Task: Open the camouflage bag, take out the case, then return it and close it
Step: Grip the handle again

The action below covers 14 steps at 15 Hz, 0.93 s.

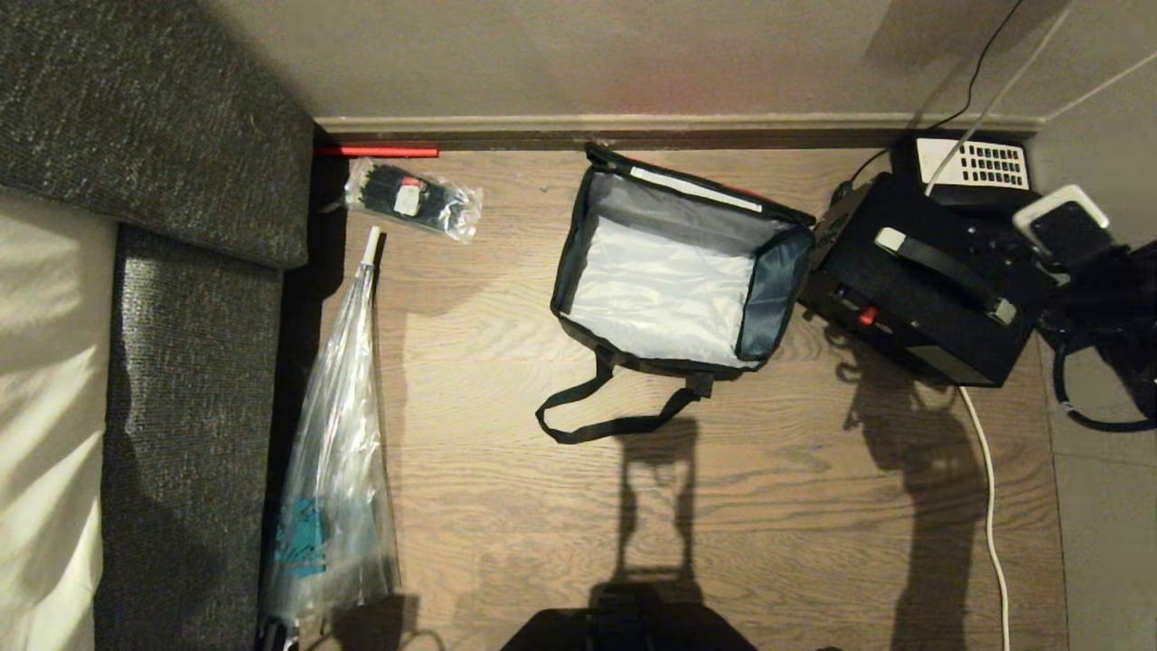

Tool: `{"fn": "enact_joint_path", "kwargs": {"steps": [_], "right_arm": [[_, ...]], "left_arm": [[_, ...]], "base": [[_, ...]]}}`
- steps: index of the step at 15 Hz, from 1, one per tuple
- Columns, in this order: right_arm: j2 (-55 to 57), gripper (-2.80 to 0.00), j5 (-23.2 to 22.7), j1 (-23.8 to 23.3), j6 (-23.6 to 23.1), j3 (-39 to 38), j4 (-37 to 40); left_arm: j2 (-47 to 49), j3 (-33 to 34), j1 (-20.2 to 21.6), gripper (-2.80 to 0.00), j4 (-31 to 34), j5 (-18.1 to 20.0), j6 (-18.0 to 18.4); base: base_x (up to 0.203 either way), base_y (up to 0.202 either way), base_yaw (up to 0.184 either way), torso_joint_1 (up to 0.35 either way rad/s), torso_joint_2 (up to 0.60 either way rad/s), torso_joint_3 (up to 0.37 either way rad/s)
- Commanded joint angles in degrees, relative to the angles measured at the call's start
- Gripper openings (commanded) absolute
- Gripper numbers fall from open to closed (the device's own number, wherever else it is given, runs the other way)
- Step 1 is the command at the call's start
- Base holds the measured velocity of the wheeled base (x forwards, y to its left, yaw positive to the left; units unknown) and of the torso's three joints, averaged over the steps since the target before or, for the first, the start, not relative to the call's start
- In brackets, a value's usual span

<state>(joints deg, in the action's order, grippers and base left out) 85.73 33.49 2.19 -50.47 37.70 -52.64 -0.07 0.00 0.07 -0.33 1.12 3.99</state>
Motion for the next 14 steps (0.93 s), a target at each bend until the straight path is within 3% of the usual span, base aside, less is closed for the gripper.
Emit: {"fn": "enact_joint_path", "kwargs": {"steps": [1, 5, 7, 10, 12, 14], "right_arm": [[-13.1, -2.80, 0.1, -0.1, 4.2, -6.1, 2.0], [-41.5, -2.80, 0.0, 0.5, 15.3, -18.0, 15.8], [-53.3, -2.80, -1.1, 0.7, 21.1, -28.8, 21.7], [-65.6, -2.80, -7.2, 0.7, 28.8, -36.9, 30.9], [-71.7, -2.80, -13.1, -0.3, 37.2, -37.0, 43.7], [-73.1, -2.80, -16.5, -1.0, 39.7, -37.1, 45.9]], "left_arm": [[0.1, 0.1, 0.0, -2.80, 0.0, 0.0, 0.0], [0.1, 0.1, 0.0, -2.80, 0.0, 0.0, 0.0], [0.1, 0.1, 0.0, -2.80, 0.0, -0.1, 0.0], [0.1, 0.1, 0.0, -2.80, 0.0, 0.0, 0.0], [0.1, 0.1, 0.0, -2.80, 0.0, -0.1, 0.0], [0.1, 0.1, 0.0, -2.80, 0.0, -0.1, 0.0]], "base": [[0.000, 0.000, 0.000, 0.000, 0.00, 0.000], [0.000, 0.000, 0.000, 0.000, 0.00, 0.000], [0.000, 0.000, 0.000, 0.000, 0.00, 0.000], [0.000, 0.000, 0.000, 0.000, 0.00, 0.000], [0.000, 0.000, 0.000, 0.000, 0.00, 0.000], [0.000, 0.000, 0.000, 0.000, 0.00, 0.000]]}}
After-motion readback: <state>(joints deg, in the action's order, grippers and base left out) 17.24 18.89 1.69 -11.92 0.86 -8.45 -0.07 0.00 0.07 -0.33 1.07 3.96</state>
